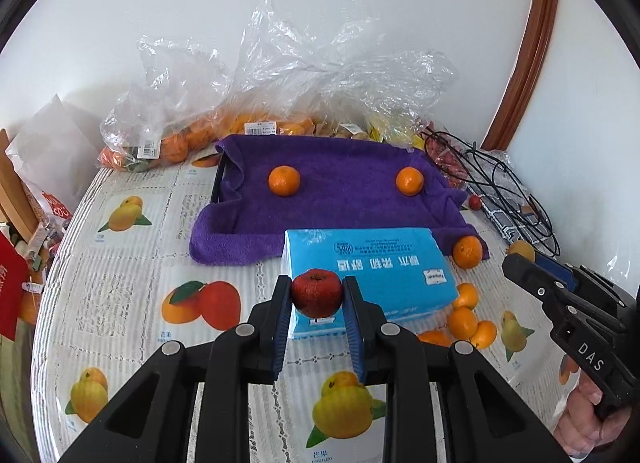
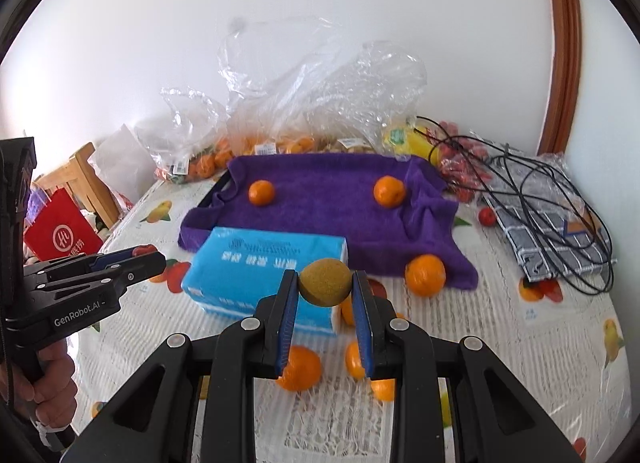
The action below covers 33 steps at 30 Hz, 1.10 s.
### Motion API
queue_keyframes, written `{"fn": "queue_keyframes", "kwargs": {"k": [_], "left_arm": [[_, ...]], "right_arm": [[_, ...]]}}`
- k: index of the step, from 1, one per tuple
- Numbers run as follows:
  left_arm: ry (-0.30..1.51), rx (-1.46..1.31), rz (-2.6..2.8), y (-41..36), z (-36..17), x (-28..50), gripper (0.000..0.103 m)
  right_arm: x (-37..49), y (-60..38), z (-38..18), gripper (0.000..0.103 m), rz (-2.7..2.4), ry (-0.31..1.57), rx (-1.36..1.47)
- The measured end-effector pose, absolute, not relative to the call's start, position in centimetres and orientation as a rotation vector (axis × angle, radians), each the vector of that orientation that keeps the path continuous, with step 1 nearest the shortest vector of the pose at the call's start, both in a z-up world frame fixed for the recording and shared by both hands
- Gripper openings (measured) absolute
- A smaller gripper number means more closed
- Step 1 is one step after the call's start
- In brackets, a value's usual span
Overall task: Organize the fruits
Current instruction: 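Carry the apple and yellow-green fruit onto the purple towel and release both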
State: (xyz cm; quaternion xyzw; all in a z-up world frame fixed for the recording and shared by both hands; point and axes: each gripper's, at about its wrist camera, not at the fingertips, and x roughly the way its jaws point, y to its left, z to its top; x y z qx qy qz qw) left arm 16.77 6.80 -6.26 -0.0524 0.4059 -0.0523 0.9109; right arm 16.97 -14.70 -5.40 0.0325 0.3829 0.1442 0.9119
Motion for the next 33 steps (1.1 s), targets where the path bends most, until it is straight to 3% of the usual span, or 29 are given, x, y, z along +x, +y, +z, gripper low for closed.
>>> {"fn": "queue_keyframes", "kwargs": {"k": [19, 33], "left_arm": [[0.832, -0.100, -0.126, 7.5, -4.7, 22.9, 0.024], [0.869, -0.098, -0.095, 8.7, -6.5, 30.0, 0.024]], "right_arm": [[23.8, -14.0, -4.5, 0.027, 0.280, 0.775, 0.083], [29.7, -15.4, -6.4, 0.027, 0.238, 0.786, 0.085]]}}
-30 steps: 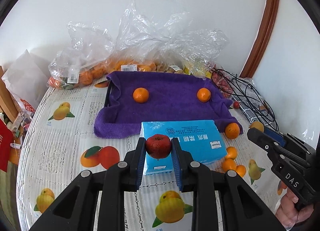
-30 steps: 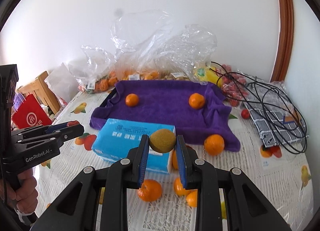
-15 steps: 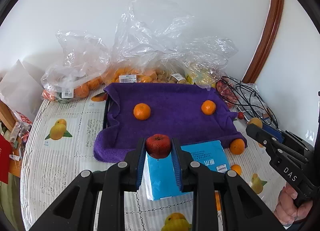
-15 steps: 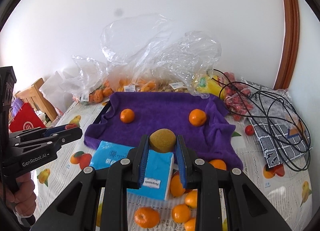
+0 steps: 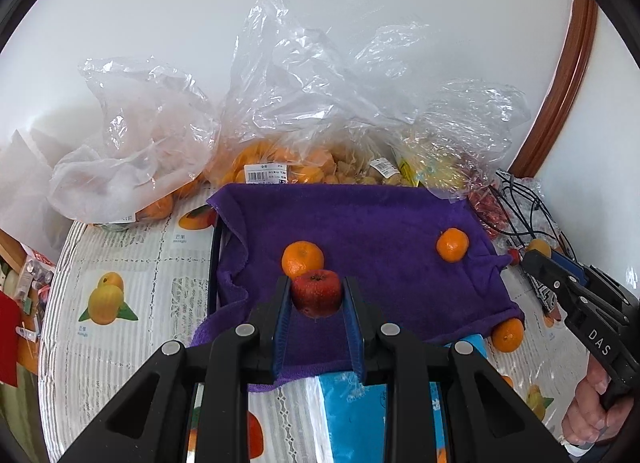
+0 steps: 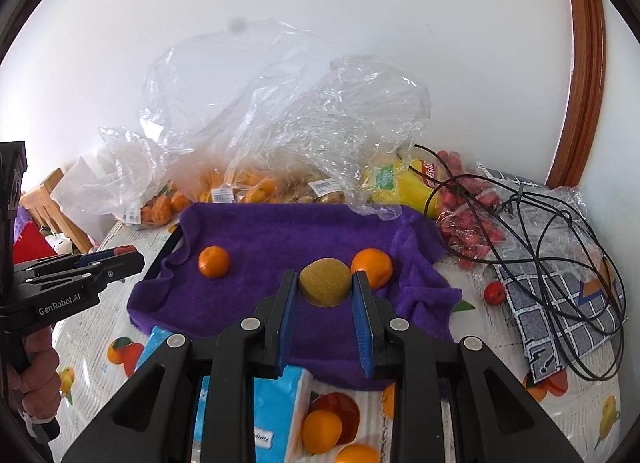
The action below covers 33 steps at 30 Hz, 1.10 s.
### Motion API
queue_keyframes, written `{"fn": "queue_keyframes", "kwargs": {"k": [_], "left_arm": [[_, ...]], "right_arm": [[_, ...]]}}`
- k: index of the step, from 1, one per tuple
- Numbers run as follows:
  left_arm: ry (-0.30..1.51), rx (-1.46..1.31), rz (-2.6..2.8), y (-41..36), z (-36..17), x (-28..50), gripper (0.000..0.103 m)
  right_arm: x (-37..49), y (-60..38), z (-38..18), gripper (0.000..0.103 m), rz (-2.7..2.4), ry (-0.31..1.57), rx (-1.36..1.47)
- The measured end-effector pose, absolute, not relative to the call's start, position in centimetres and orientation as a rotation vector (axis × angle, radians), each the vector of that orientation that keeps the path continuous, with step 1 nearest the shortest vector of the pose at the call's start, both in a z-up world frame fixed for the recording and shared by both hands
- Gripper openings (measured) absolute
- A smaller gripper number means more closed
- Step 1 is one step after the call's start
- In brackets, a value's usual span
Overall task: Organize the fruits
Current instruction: 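Carry the apple and yellow-green fruit onto the purple towel and release both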
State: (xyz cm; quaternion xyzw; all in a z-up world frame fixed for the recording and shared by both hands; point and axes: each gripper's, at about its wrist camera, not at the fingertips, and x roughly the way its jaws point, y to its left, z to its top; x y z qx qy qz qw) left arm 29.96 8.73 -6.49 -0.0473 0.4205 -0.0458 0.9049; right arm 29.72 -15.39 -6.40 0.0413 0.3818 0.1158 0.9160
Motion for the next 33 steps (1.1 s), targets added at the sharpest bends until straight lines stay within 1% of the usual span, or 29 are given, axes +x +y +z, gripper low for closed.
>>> {"fn": "queue_keyframes", "kwargs": {"k": [9, 17, 25, 33], "left_arm": [[0.940, -0.120, -0.069, 9.8, -10.3, 32.9, 0.024], [1.013, -0.106, -0.068, 9.8, -13.6, 34.7, 0.024], [1.035, -0.100, -0.061, 9.8, -14.8, 35.0, 0.024], [1.060, -0.084, -0.074, 9.0, -16.0, 35.7, 0.024]], "right_arm": [[33.1, -16.1, -11.1, 0.027, 0.223, 0.868, 0.101], [34.5, -16.7, -14.7, 0.027, 0.210, 0.946, 0.128], [35.1, -16.1, -16.0, 0.027, 0.225, 0.981, 0.114], [35.2, -16.0, -16.1, 0.027, 0.221, 0.993, 0.097]]}}
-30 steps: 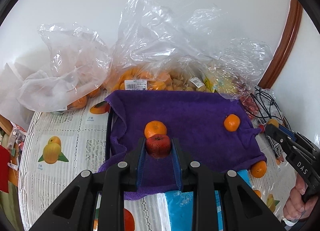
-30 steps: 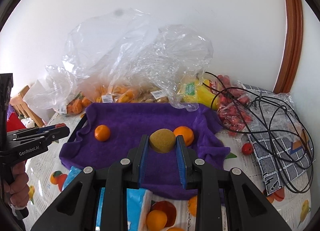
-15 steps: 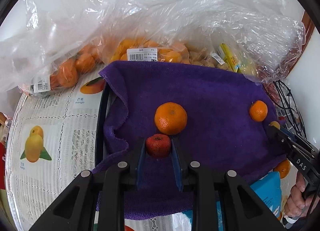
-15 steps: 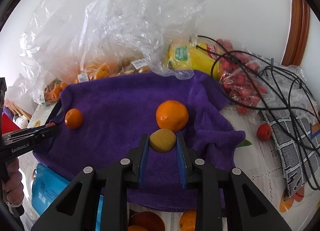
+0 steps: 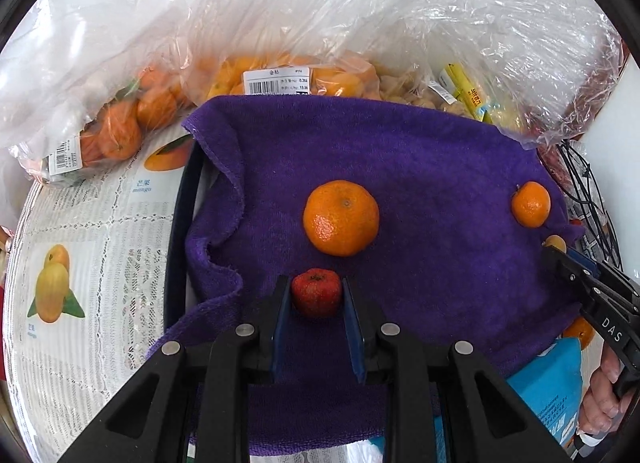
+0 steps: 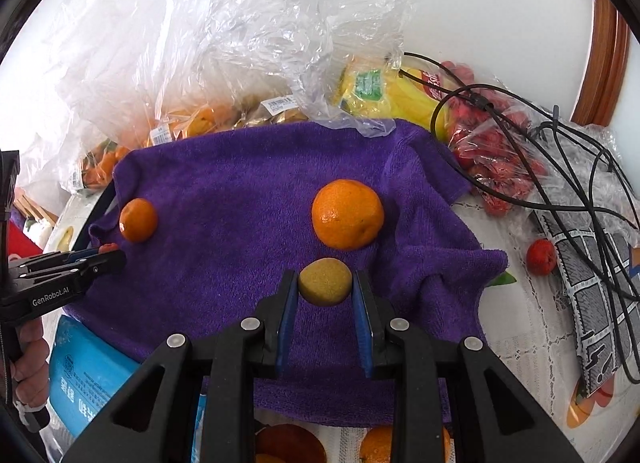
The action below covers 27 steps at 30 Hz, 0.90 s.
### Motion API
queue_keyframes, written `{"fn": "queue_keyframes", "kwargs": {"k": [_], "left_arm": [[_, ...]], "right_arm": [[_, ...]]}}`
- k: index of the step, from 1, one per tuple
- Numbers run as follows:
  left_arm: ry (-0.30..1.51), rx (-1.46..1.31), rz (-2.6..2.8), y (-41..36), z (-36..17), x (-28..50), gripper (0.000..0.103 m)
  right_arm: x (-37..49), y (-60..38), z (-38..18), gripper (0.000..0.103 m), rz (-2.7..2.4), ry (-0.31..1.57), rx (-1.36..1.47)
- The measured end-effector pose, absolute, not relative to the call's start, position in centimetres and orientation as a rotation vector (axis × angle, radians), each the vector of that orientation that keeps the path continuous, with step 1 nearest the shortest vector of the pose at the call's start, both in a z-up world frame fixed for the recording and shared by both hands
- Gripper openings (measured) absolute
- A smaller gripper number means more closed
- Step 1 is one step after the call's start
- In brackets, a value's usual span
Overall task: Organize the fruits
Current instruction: 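Carry the apple and yellow-green fruit onto the purple towel and release both, then move the right gripper to another large orange beside the towel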
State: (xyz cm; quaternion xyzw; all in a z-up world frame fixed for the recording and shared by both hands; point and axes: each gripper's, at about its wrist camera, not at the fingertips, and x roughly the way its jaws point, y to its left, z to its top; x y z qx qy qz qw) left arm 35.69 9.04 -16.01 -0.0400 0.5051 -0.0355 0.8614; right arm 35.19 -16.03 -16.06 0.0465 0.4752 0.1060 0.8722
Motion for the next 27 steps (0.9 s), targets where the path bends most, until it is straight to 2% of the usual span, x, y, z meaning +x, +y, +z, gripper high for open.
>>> {"fn": "queue_keyframes", "kwargs": {"k": [6, 8, 10, 11, 13, 20, 27], "left_arm": [[1.069, -0.101, -0.085, 9.1, -16.1, 35.5, 0.024], [1.065, -0.093, -0.079, 9.1, -15.9, 35.4, 0.026], [1.060, -0.085, -0.063, 9.1, -15.5, 35.0, 0.034], [1.055, -0.082, -0.054, 9.3, -15.1, 34.6, 0.040], [1.036, -0.085, -0.048, 9.5, -14.3, 34.0, 0.042], [0.979, -0.105, -0.051, 10.0, -11.5, 31.0, 0.046], [0.956, -0.135, -0.054, 10.3, -10.3, 28.4, 0.047]], "right_arm": [[35.0, -15.8, -15.7, 0.028, 0.212, 0.989, 0.083], [34.7, -15.8, -15.3, 0.037, 0.211, 0.985, 0.085], [34.2, -15.6, -14.7, 0.049, 0.206, 0.967, 0.081], [33.9, -15.5, -14.3, 0.051, 0.196, 0.954, 0.070], [33.1, -15.5, -13.4, 0.056, 0.201, 0.930, 0.060], [30.1, -17.3, -10.6, 0.057, 0.152, 0.870, 0.069], [27.0, -19.2, -11.3, 0.057, 0.168, 0.929, 0.104]]}}
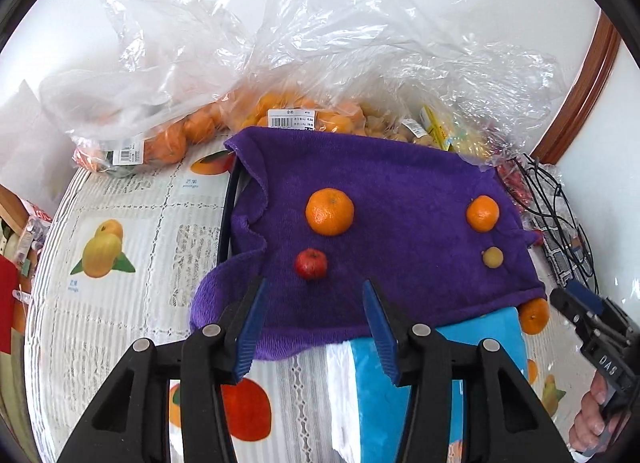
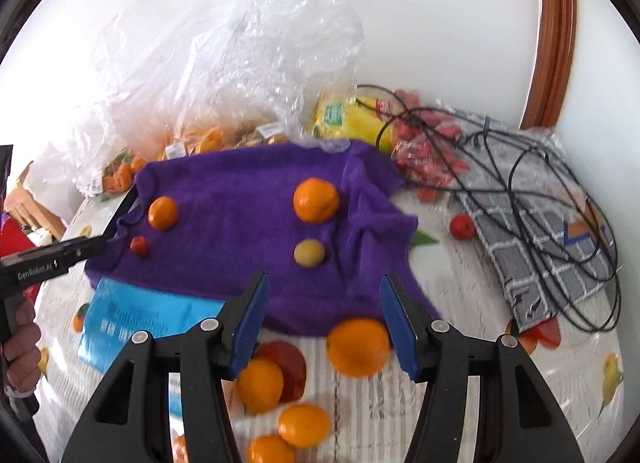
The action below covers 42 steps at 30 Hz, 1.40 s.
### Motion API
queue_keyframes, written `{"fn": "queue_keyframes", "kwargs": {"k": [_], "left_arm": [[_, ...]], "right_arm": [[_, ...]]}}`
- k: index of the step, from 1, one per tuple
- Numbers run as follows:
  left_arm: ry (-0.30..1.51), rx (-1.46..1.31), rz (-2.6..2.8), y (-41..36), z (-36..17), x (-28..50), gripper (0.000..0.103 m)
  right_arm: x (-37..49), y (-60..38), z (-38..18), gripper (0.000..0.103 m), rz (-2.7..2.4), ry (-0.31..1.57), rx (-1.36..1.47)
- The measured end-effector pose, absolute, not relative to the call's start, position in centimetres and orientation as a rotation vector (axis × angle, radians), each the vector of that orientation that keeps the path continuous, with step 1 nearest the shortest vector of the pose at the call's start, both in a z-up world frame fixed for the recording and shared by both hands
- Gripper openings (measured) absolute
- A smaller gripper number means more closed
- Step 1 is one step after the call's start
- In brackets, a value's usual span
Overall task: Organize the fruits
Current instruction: 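Move the right gripper to another large orange beside the towel, then close the right gripper on the large orange while the left grasps another orange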
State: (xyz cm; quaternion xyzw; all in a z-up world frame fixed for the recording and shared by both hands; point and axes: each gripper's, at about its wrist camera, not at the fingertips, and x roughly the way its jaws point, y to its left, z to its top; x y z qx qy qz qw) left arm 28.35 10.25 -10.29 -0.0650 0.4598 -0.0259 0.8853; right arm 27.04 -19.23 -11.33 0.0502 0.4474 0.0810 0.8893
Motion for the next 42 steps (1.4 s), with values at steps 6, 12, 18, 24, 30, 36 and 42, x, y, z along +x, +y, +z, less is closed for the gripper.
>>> {"fn": "queue_keyframes", "kwargs": {"k": [6, 12, 18, 24, 30, 36, 42], "left_arm": [[0.964, -0.140, -0.059, 9.9, -10.5, 27.8, 0.047], [0.957, -0.131, -0.065, 9.6, -10.4, 27.4, 0.047], [0.951, -0.137, -0.057, 9.7, -10.3, 28.2, 0.047], [0.964, -0.114, -0.053, 9.2, -10.6, 28.6, 0.047], [0.949, -0.093, -0.080, 7.8, -9.6, 27.1, 0.047], [0.922, -0.080, -0.152, 5.4, -7.9, 23.7, 0.050], [0.901, -0.063, -0.226, 2.8, -7.2, 20.1, 0.061]], "right_arm": [[24.5, -19.1, -13.1, 0.055, 0.181, 0.970, 0.068], [24.8, -20.4, -14.0, 0.054, 0.152, 0.981, 0.098], [26.4, -20.4, -15.7, 0.054, 0.174, 1.000, 0.105], [27.3, -20.3, -17.0, 0.043, 0.172, 1.004, 0.106], [25.8, -20.6, -15.5, 0.042, 0.188, 0.974, 0.111], [22.3, -21.7, -12.9, 0.042, 0.157, 0.925, 0.120], [18.9, -23.0, -11.4, 0.042, 0.123, 0.897, 0.116]]}}
